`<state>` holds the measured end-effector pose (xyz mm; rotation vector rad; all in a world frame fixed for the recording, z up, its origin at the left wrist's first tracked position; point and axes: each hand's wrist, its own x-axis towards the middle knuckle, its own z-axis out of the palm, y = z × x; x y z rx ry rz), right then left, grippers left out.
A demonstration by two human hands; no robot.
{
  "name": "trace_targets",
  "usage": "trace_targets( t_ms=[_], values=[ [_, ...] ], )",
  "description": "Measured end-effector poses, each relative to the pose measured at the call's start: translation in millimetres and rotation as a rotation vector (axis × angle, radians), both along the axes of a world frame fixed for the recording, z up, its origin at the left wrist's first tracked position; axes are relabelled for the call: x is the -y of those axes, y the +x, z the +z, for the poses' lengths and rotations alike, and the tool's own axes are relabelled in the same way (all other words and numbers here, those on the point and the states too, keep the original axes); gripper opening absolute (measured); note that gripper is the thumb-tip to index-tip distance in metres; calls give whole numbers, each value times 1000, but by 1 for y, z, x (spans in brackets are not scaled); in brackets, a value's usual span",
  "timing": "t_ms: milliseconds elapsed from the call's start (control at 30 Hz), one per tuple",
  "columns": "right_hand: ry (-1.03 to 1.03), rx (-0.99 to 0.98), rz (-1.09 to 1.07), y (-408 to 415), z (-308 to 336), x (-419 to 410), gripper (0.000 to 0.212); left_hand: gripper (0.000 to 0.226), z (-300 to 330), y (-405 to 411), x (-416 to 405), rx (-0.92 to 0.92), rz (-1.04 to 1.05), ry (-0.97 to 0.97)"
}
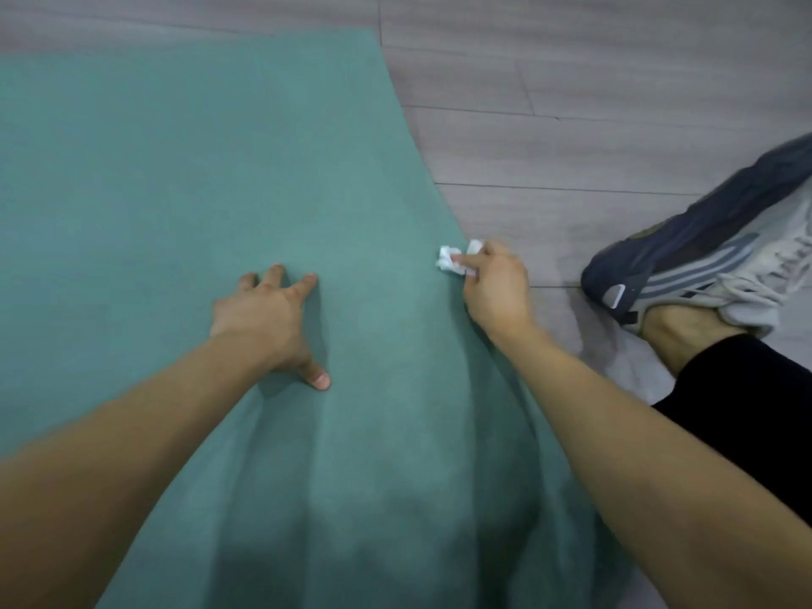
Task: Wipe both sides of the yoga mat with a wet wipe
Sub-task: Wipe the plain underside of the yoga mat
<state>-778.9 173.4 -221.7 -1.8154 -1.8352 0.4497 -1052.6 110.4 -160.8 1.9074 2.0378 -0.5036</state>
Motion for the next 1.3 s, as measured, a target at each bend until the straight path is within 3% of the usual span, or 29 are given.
trace_targets(
  t_ms=[100,200,400,500,667,900,1133,1300],
  values=[
    [-56,-18,-86,-41,3,-70,27,159,-5,4,-2,0,11,7],
    [-63,-49,22,-100,-6,-99,26,159,-9,1,-2,-1,18,31],
    [-153,-34,287,-128,-13,-8,38,145,-10,-6,6,57,38,59],
    [-192,99,343,-106,-12,39,38,116,-14,-9,31,108,87,115],
    [-410,329,470,-98,40,73,29,64,-4,-24,101,40,-33,84],
    [-209,351,518,-124,119,130,49,36,72,-44,159,-72,-45,232],
    [-125,439,513,-152,170,166,49,32,103,-61,182,-60,-96,387],
    [-94,444,513,-173,190,176,49,30,93,-84,192,-35,-93,381]
  ],
)
